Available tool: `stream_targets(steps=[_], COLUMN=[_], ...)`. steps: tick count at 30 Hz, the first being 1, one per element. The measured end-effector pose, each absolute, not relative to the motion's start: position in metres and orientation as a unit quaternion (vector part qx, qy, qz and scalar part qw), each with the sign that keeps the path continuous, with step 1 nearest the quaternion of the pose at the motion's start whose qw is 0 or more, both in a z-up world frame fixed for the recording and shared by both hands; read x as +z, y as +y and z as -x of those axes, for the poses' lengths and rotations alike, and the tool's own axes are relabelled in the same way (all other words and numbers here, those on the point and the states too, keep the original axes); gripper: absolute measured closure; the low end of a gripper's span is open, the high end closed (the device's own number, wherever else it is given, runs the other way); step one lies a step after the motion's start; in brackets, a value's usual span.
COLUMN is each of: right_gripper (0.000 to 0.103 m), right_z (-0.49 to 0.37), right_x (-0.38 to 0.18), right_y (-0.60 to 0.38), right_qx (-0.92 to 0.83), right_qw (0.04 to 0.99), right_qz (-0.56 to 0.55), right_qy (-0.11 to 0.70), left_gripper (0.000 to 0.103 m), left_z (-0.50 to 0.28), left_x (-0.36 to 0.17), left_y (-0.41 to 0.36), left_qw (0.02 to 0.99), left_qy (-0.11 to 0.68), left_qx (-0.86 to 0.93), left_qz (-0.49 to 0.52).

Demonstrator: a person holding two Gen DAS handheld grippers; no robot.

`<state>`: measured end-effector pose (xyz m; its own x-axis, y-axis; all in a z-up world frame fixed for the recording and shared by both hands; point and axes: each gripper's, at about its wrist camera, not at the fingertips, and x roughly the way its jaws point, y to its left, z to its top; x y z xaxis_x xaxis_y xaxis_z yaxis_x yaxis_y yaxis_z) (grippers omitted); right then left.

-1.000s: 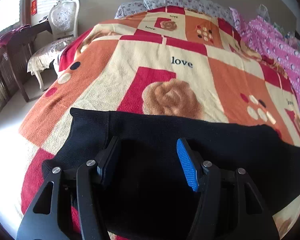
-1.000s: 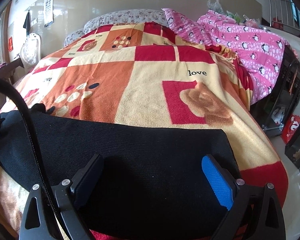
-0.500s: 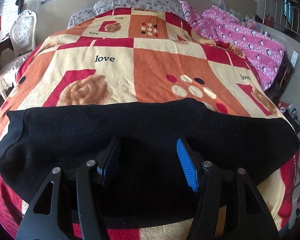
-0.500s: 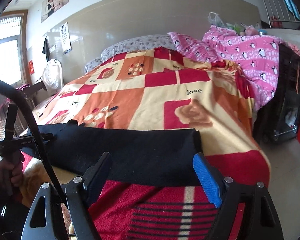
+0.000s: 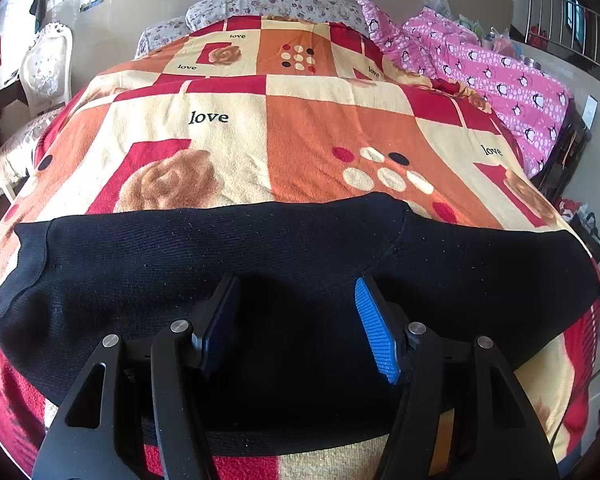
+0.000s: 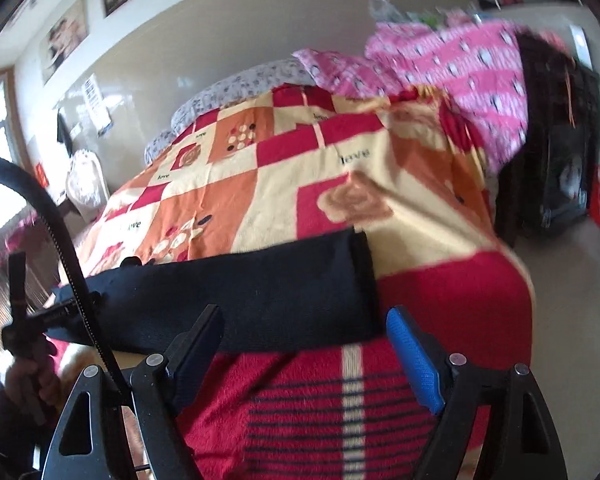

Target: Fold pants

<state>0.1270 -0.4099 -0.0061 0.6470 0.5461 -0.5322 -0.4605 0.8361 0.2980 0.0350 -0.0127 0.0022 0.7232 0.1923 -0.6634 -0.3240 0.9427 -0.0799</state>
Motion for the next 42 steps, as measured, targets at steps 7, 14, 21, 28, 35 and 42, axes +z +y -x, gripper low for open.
stream_targets(steps=[7,14,21,28,35,42], right_gripper=[0.021,0.017,0.018,0.019,0.059,0.089], right_z=[-0.146,-0.173,-0.183,-0.183,-0.185,-0.17], right_x=[-0.039,-0.059,-0.063,-0.059,-0.044,-0.05], right_y=[-0.449,-0.477,-0.479,-0.473,-0.448,-0.446], right_qx=[0.293,0.296,0.334,0.35,0.321,0.291], right_qw=[0.846,0.727,0.668,0.677,0.765,0.822], right_qz=[-0.296,-0.522,-0.555,-0.517,-0.382,-0.328], right_qy=[0.332,0.335,0.366,0.39,0.407,0.362], left_gripper=[0.043,0.043,0.043,0.043,0.042,0.035], left_z=[-0.035,-0.036,-0.036,-0.036,-0.036,-0.038], left_x=[0.002,0.002,0.002,0.002,0.001,0.0], left_y=[-0.013,-0.013,-0.013,-0.014,-0.013,-0.011], left_qw=[0.923,0.923,0.923,0.923,0.922,0.922], left_qy=[0.346,0.346,0.347,0.347,0.348,0.353], left_qx=[0.142,0.143,0.144,0.144,0.142,0.133], left_qz=[0.093,0.091,0.09,0.09,0.092,0.09])
